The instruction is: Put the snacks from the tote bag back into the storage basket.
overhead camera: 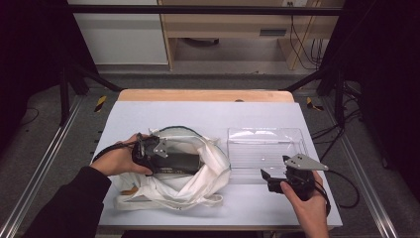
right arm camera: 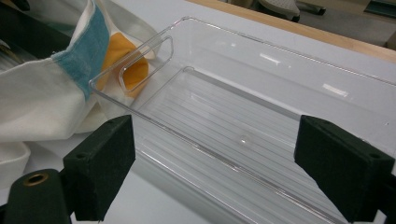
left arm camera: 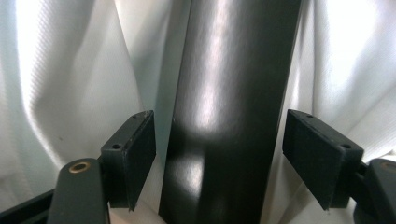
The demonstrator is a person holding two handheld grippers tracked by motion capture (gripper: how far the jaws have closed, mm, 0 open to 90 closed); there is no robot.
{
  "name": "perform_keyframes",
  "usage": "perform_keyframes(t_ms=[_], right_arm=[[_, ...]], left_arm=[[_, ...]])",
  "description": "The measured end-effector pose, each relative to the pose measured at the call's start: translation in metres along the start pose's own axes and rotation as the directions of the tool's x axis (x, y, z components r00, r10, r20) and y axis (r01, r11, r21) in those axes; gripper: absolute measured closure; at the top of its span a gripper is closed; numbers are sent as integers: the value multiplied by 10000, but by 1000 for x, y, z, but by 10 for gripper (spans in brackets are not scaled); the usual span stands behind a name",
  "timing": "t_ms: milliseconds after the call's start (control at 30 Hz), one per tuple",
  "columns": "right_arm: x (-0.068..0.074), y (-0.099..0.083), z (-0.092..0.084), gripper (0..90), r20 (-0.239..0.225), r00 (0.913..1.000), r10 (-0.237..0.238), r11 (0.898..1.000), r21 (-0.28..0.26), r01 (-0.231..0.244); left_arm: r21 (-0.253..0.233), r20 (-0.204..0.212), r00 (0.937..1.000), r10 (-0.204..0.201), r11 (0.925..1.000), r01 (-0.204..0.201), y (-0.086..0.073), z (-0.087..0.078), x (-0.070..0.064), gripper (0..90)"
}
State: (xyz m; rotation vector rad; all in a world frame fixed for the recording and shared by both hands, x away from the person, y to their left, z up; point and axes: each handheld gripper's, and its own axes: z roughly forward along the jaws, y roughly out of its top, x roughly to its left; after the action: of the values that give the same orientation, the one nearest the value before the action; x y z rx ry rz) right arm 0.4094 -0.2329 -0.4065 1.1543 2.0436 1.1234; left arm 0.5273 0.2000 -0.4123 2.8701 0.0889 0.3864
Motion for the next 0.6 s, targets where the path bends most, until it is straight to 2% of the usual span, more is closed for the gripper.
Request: perform_keyframes(t_ms=[267, 400, 600], right_arm=[[1, -1, 3, 125, -108, 9999, 34, 9999, 150, -33], [2, -1, 3, 123, -142, 9999, 34, 9999, 165, -32], [1, -2, 3, 120, -172, 9998, 35, 9998, 196, -32]], left_arm=[[145, 262, 9996, -41, 9999, 37, -4, 7, 3, 268], [358, 399, 9992, 12, 9994, -26, -6, 11, 3, 290], [340, 435, 9990, 135, 9993, -150, -7, 11, 3, 347]])
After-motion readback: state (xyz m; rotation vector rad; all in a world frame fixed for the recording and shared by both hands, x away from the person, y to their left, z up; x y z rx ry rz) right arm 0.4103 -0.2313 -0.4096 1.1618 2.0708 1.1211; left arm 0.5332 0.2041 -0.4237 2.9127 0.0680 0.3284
